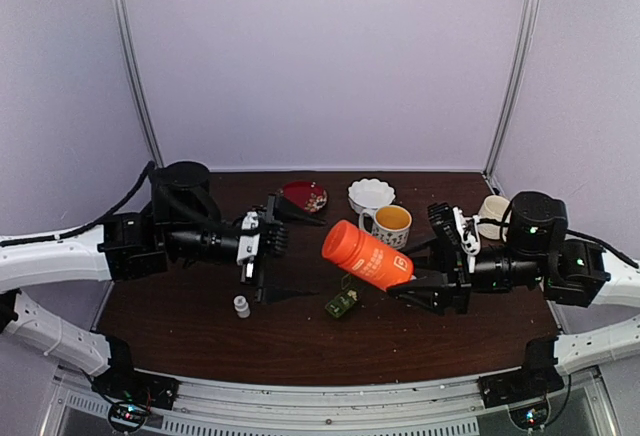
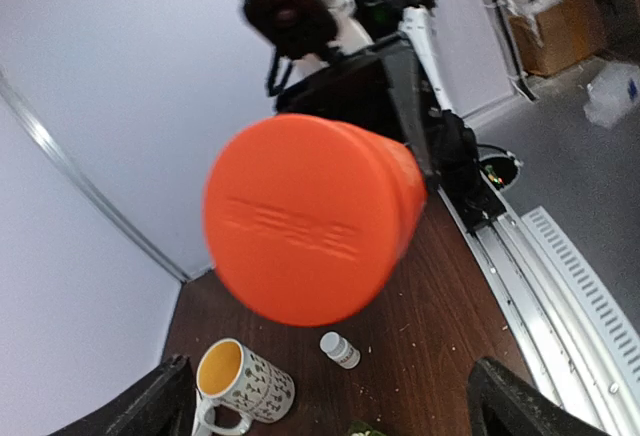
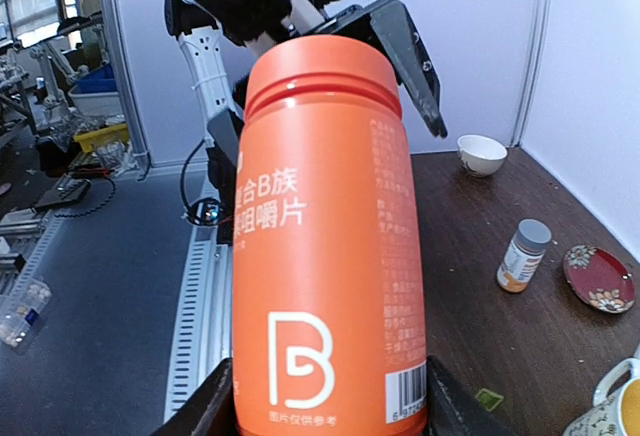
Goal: Sort the pills into containers
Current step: Screw the lid of the pill bottle onto the pill bottle.
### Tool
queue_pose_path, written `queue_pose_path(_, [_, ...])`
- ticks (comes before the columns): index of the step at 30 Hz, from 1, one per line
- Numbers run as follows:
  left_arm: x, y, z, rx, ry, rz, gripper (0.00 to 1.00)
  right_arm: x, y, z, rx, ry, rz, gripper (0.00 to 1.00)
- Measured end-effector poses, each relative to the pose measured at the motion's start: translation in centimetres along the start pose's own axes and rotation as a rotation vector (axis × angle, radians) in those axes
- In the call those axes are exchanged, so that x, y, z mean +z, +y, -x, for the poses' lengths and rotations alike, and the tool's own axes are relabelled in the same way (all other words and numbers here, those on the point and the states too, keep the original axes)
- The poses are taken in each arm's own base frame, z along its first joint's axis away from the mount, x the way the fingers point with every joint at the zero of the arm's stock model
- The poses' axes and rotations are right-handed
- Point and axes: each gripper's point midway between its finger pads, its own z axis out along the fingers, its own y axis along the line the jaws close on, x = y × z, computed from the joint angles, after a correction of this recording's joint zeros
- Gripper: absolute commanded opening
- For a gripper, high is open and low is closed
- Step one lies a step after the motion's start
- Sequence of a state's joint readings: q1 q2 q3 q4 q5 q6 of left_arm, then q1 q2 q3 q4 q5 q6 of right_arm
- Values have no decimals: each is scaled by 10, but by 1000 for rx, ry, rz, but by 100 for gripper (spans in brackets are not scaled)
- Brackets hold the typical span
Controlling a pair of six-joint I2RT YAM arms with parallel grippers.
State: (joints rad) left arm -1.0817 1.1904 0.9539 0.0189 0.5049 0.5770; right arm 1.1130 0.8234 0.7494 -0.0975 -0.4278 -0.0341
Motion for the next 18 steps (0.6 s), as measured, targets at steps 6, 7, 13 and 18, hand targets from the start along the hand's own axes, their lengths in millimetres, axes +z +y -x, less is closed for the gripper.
queue_pose_path(6, [-15, 54, 7, -424, 80, 233, 98, -10, -21, 3, -104, -4, -138, 0])
queue_pose_path(7, [-18, 62, 9, -480, 77, 263, 97, -12, -24, 5, -123, -9, -161, 0])
queue_pose_path(13, [-33, 77, 8, -812, 18, 317, 97, -14, -42, 5, -225, 2, -287, 0])
queue_pose_path(18, [-34, 74, 8, -1063, -26, 256, 97, -5, -48, -4, -300, 56, -335, 0])
